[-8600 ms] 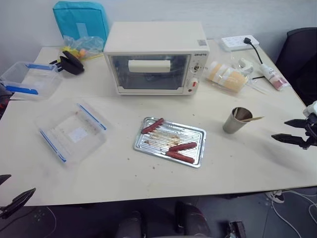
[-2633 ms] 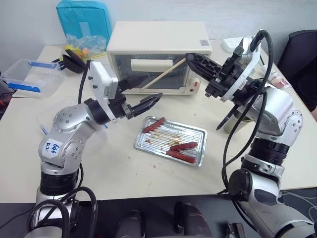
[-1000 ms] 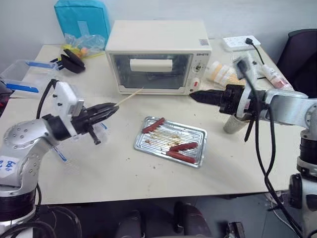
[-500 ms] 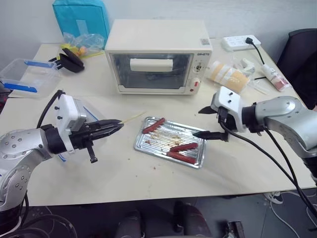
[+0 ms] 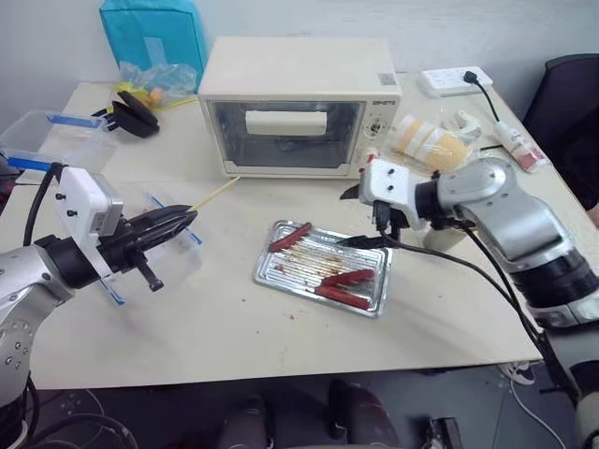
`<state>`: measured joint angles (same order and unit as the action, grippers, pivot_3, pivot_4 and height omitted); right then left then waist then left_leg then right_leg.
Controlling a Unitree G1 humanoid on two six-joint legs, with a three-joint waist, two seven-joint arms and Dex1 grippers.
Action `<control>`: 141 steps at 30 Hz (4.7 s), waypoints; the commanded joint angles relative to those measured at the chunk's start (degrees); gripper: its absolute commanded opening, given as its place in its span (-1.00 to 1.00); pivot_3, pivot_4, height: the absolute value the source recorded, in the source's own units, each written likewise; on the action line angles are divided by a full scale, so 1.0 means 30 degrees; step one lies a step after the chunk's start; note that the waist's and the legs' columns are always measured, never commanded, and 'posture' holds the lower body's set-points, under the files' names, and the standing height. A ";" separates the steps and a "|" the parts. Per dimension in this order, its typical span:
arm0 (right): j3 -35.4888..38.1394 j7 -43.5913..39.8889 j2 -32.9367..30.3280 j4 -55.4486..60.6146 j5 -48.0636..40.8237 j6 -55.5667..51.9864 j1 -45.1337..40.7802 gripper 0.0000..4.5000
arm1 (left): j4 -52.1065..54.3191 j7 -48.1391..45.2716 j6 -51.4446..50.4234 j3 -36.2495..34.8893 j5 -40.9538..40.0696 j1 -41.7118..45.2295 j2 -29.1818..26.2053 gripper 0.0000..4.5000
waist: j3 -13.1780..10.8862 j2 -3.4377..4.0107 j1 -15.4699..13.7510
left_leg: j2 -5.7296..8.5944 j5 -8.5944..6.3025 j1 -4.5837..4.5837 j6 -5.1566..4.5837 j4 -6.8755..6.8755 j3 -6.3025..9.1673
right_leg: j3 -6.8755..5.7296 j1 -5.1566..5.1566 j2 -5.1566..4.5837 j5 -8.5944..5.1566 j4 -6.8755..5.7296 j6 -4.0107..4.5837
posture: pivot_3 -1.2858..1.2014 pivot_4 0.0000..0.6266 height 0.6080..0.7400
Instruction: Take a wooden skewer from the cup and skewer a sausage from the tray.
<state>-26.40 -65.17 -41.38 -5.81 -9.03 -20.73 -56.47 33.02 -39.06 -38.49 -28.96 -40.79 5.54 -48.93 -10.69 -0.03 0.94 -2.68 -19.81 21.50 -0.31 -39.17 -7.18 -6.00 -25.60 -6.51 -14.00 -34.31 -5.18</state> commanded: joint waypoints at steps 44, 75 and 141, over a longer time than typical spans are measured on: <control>-0.0499 0.0802 0.9890 -1.8895 0.8826 1.3975 -0.5546 -0.24 | 0.1140 0.0961 0.0483 -0.1670 -0.0028 -0.1047 -0.0181 -1.00 | 0.0001 0.0001 0.0823 | -0.0073 0.0038 -0.0076 0.0097 -0.0010 0.0035 | 0.0019 -0.0001 -0.0016 -0.0060 -0.0199 0.0106 | 0.03 -0.52 1.00; 0.3122 -0.6972 0.4180 -0.6460 0.3747 0.7932 -0.2466 -0.86 | 0.0552 -0.3082 0.0586 0.0372 -0.0374 -0.0662 -0.1912 -1.00 | 0.0002 -0.0002 0.0560 | -0.0046 0.0039 -0.0067 0.0101 -0.0010 0.0056 | 0.0003 0.0000 -0.0015 -0.0062 -0.0197 0.0108 | 0.03 -0.52 1.00; 0.3064 -0.6370 0.0847 0.3098 -0.0118 0.1752 -0.0181 -0.86 | -0.2808 -0.7419 0.2255 0.5688 0.1072 0.5430 -0.3158 -1.00 | 0.0002 -0.0005 0.0213 | -0.0026 0.0048 -0.0087 0.0120 -0.0032 -0.0135 | -0.0011 -0.0004 0.0032 -0.0077 -0.0241 0.0134 | 0.03 -0.52 1.00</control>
<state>-17.54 -84.61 -39.21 2.66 -9.05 -16.25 -55.54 24.02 -60.93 -32.28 -10.62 -37.65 20.76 -57.53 -10.68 -0.04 1.58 -2.76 -19.67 21.24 0.05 -39.27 -7.58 -6.04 -25.61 -6.41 -14.23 -35.03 -4.78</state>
